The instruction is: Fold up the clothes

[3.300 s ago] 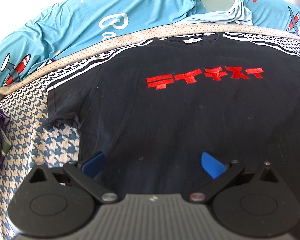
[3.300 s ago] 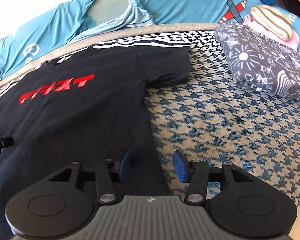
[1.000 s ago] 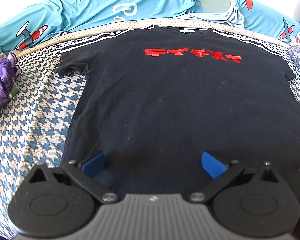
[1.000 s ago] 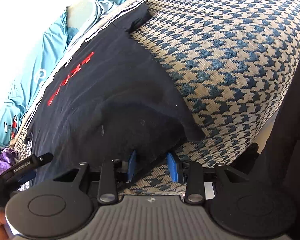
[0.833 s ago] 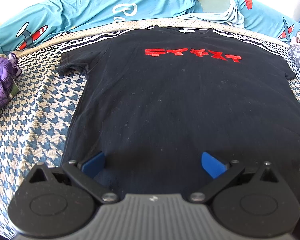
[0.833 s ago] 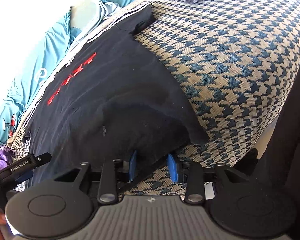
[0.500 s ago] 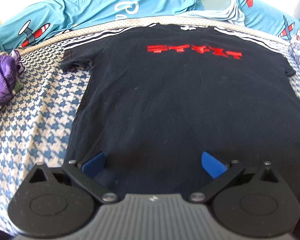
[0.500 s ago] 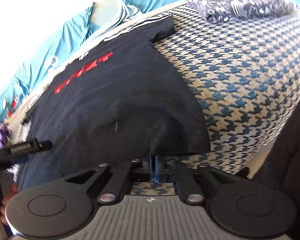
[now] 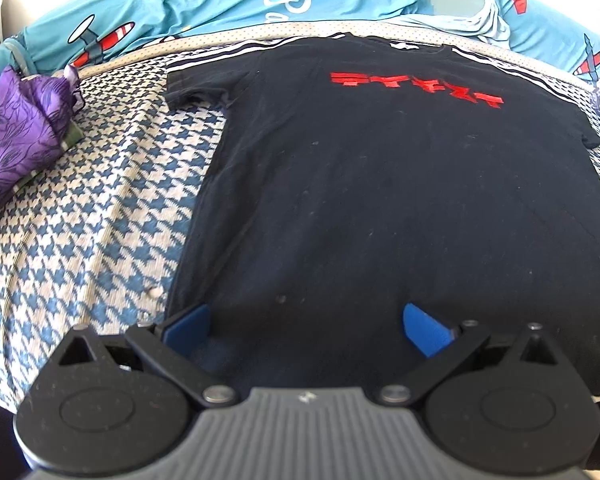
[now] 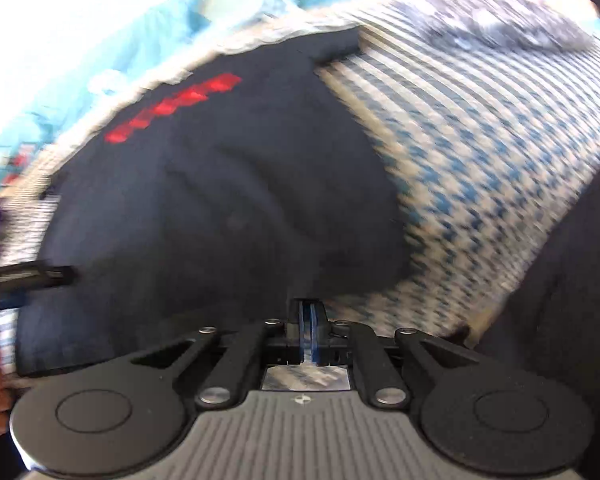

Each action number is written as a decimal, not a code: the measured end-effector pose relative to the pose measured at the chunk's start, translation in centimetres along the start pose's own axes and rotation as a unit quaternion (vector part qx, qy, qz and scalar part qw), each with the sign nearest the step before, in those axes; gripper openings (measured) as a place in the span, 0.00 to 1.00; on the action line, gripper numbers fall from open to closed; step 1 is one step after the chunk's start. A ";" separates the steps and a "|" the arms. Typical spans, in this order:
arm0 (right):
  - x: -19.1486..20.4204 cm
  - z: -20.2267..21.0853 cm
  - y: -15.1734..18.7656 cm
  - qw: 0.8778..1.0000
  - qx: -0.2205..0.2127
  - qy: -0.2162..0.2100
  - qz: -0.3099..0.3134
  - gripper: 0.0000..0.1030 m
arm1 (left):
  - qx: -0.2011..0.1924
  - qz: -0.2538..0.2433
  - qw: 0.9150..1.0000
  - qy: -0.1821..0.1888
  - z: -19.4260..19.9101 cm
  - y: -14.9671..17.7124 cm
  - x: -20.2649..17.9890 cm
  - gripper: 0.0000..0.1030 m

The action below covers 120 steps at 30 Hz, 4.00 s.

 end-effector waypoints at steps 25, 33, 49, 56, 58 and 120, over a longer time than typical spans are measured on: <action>8.8 -2.0 2.7 0.964 0.046 -0.111 0.238 0.35 | 0.010 0.046 0.999 -0.022 0.4 0.5 2.8 1.00; 12.1 -3.3 4.9 0.926 0.035 -0.098 0.362 0.55 | 0.011 0.062 0.998 -0.022 0.3 0.3 3.4 1.00; 13.4 -4.0 7.9 0.896 -0.019 -0.041 0.442 0.05 | 0.008 0.076 0.996 -0.038 0.4 0.2 4.0 1.00; 13.0 -3.7 7.2 0.906 0.012 -0.070 0.418 0.05 | 0.012 0.095 0.993 -0.076 0.4 0.3 5.1 1.00; 13.0 -3.8 7.4 0.905 0.031 -0.085 0.415 0.03 | 0.014 0.101 0.991 -0.085 0.5 0.3 5.4 1.00; 3.3 -2.6 -2.5 0.986 -0.098 0.129 0.031 0.49 | 0.004 -0.069 0.998 0.011 2.3 4.7 -3.5 1.00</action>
Point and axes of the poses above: each gripper's, at about its wrist camera, not at the fingertips, and z roughly against the way its jaws point, x to its left, y to its underside, the point moved 1 cm from there along -z, roughly the way its jaws point, and after that the axes turned 7 degrees about -z, right-handed, at the moved point
